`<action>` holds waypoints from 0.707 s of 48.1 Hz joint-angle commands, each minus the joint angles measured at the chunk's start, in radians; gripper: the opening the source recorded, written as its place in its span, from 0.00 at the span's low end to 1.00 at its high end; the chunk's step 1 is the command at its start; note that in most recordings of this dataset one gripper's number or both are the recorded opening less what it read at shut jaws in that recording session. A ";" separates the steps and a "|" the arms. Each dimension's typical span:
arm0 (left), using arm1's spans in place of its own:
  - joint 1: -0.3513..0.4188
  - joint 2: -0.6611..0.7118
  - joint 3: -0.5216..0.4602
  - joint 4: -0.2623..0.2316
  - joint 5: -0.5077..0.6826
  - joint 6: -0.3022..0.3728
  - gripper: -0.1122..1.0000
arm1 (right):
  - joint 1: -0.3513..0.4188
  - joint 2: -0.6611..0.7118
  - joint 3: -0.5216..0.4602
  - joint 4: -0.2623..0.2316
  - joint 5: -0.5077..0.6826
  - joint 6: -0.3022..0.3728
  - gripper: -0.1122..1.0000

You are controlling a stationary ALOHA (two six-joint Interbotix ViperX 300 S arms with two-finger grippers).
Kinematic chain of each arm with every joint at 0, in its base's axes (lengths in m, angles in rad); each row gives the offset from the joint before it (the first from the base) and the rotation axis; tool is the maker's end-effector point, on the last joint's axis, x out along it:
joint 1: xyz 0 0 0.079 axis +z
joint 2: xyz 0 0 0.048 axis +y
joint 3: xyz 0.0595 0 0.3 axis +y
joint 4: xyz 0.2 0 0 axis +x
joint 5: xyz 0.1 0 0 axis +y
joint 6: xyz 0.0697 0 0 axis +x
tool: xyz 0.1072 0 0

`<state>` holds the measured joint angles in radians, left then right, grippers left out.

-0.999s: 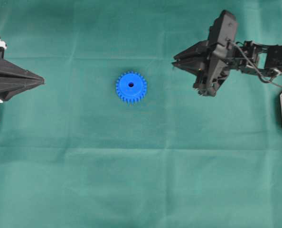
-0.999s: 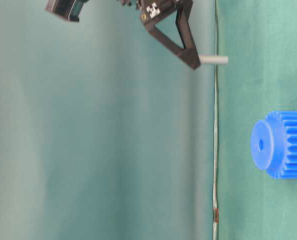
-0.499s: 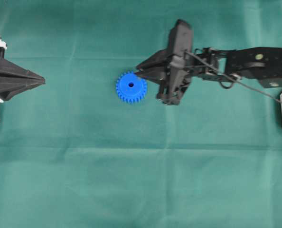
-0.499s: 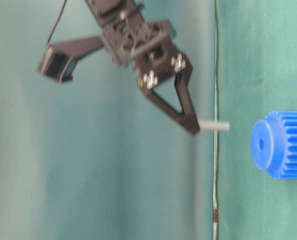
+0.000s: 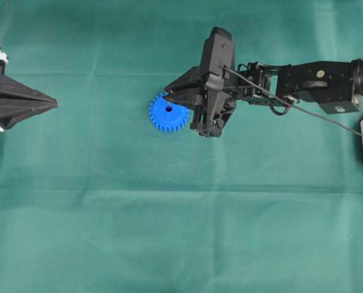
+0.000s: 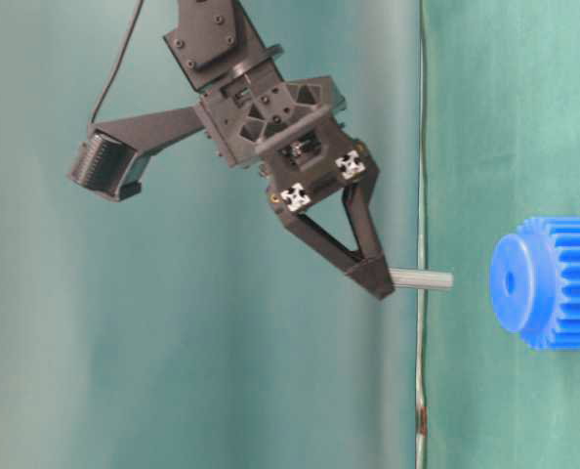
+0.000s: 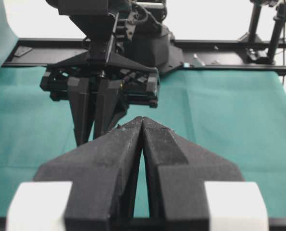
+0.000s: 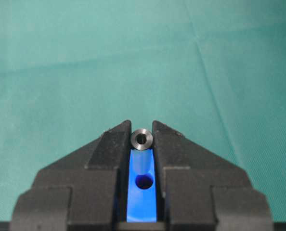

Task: Insert the shaft placed at a random location into the center hole of the medium gear at another random location.
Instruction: 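Carry the shaft left with the right gripper over the blue gear's hole, then lower the shaft into the gear's center hole with the right gripper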

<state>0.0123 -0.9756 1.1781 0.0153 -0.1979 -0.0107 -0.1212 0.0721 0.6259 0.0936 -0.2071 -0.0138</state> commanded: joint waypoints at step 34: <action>0.003 0.005 -0.026 0.002 -0.005 -0.002 0.10 | 0.000 0.091 -0.023 0.012 -0.069 0.006 0.22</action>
<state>0.0138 -0.9756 1.1796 0.0138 -0.1979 -0.0107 -0.1212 0.1764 0.6259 0.1028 -0.2562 -0.0123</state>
